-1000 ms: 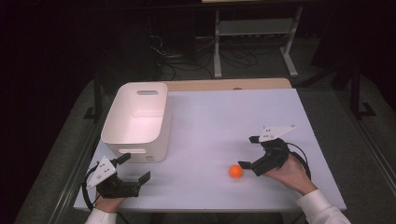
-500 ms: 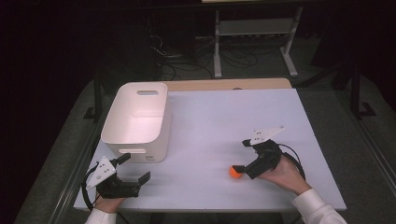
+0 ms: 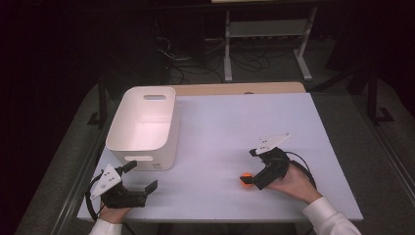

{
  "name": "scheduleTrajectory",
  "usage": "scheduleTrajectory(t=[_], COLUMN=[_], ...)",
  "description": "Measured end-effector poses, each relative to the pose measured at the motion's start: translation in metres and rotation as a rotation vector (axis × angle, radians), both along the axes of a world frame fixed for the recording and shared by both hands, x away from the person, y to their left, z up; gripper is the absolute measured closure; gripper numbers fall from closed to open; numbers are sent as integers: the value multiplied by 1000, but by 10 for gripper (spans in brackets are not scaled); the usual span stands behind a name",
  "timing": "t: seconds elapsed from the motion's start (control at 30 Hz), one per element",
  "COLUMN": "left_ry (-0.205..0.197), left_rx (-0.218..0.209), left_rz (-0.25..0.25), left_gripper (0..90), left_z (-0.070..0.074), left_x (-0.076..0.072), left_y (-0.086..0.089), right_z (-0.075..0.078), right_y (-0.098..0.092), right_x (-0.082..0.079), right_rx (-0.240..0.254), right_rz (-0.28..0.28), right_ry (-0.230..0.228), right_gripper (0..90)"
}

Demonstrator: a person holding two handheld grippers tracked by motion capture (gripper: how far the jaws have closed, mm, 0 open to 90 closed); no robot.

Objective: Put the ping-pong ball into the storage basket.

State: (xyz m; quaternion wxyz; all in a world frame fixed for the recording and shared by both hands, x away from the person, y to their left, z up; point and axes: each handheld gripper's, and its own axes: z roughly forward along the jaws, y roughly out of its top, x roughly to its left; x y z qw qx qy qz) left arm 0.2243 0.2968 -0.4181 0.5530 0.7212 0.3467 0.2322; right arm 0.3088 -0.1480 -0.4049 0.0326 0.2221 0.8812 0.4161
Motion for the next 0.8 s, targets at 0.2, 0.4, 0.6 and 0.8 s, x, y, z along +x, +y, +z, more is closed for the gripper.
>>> scheduleTrajectory(t=[0.2,0.4,0.6,0.8], left_ry=[-2,-3,-3,-2], left_rx=[-2,-3,-4,-2], left_rz=[2,2,2,-1], left_gripper=[0,0,0,0], left_z=[0,0,0,0], left_x=[0,0,0,0], left_y=[0,0,0,0], right_z=[-3,-6,-10,-14], right_y=[4,7,10,14], right_x=[0,0,0,3], right_rx=[-19,-45,-58,-87], right_rz=[13,24,30,46], right_ry=[17,21,35,25], right_gripper=[0,0,0,0])
